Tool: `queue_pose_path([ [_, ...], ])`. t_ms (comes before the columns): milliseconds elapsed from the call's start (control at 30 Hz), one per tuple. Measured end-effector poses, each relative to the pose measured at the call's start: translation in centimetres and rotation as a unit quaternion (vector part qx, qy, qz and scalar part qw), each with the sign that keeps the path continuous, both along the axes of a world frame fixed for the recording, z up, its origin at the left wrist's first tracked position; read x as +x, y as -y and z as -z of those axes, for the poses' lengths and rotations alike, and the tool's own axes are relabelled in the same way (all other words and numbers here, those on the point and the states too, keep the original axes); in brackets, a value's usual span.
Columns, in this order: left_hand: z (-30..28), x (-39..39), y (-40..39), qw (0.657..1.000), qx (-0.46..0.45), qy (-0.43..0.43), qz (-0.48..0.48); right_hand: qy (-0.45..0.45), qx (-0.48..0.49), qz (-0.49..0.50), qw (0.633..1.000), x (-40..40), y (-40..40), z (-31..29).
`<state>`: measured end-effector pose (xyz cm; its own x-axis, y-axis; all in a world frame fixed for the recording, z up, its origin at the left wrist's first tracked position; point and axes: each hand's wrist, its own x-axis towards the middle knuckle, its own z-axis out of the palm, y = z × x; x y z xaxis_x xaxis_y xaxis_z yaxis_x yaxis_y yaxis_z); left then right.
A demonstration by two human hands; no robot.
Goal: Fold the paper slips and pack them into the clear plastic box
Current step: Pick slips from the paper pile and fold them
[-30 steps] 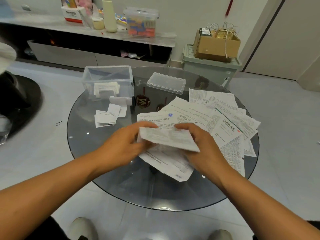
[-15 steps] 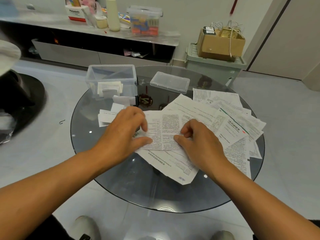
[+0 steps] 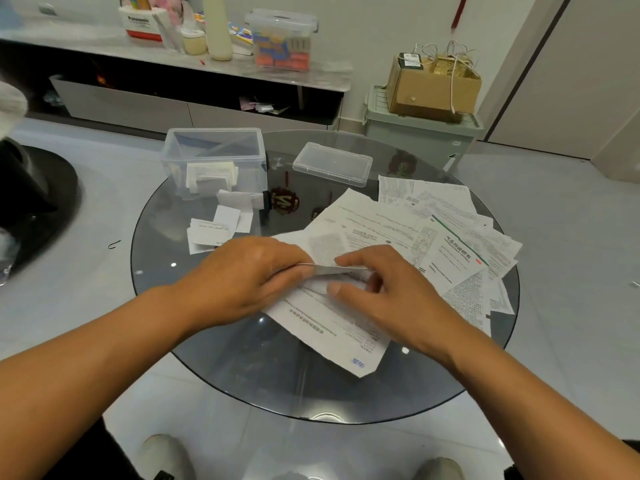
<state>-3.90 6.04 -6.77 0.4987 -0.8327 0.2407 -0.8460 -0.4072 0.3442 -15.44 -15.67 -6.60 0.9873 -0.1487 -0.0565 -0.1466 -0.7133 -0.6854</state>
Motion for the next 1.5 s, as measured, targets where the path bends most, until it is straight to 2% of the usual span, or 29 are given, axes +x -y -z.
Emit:
queue_pose_path([
  [133,-0.2,-1.0,-0.1,0.981,-0.045,-0.19,-0.014,-0.008,0.107,-0.001,0.994,-0.1,0.9,-0.6],
  [267,0.3,-0.8,0.2,0.97,-0.083,-0.224,-0.039,0.028,0.166,0.05,0.985,0.2,0.4,0.1],
  [333,0.7,-0.5,0.3,0.973,-0.084,-0.208,-0.054,0.04,0.161,0.072,0.984,0.4,0.2,0.2],
  [400,1.2,-0.2,0.3,0.985,-0.063,-0.145,-0.065,0.039,0.126,0.097,0.987,0.6,0.0,0.2],
  [533,1.4,0.4,0.2,0.998,-0.009,0.048,-0.034,0.012,-0.038,0.114,0.993,0.8,-1.0,0.3],
  [600,1.5,0.7,0.2,0.996,0.012,0.089,0.012,0.002,-0.086,0.117,0.989,1.0,-1.3,0.3],
  [667,1.6,0.6,0.2,0.998,0.023,0.059,0.022,-0.003,-0.079,0.123,0.989,1.2,-1.2,0.2],
  [833,2.1,1.0,0.1,1.0,0.027,0.004,0.001,-0.003,0.085,0.125,0.988,1.7,-1.2,0.1],
  [1000,1.7,0.8,0.3,0.997,0.045,-0.029,-0.051,0.11,0.021,0.134,0.985,1.6,-1.6,0.3],
  [1067,1.6,0.7,0.4,0.996,0.029,-0.048,-0.065,0.137,0.054,0.11,0.983,1.4,-1.7,0.0],
  [1133,1.4,0.7,0.4,0.994,0.01,-0.073,-0.077,0.118,0.08,0.043,0.989,1.3,-2.1,-0.3],
  [1200,1.1,0.6,0.5,0.99,-0.012,-0.112,-0.085,0.111,0.015,-0.04,0.993,1.1,-2.7,-0.1],
  [1267,0.6,0.8,0.5,0.977,-0.023,-0.192,-0.094,0.115,-0.083,-0.113,0.983,1.1,-2.9,0.8],
  [1333,0.0,1.1,0.0,0.966,0.003,-0.244,-0.083,0.08,-0.155,-0.144,0.974,1.2,-2.8,1.4],
  [1400,-0.3,1.3,-0.5,0.976,0.042,-0.207,-0.054,0.052,-0.176,-0.156,0.971,1.2,-2.4,1.3],
  [1500,-0.5,1.1,-1.0,0.99,0.111,-0.084,-0.022,0.037,-0.165,-0.167,0.971,1.6,-1.8,0.8],
])
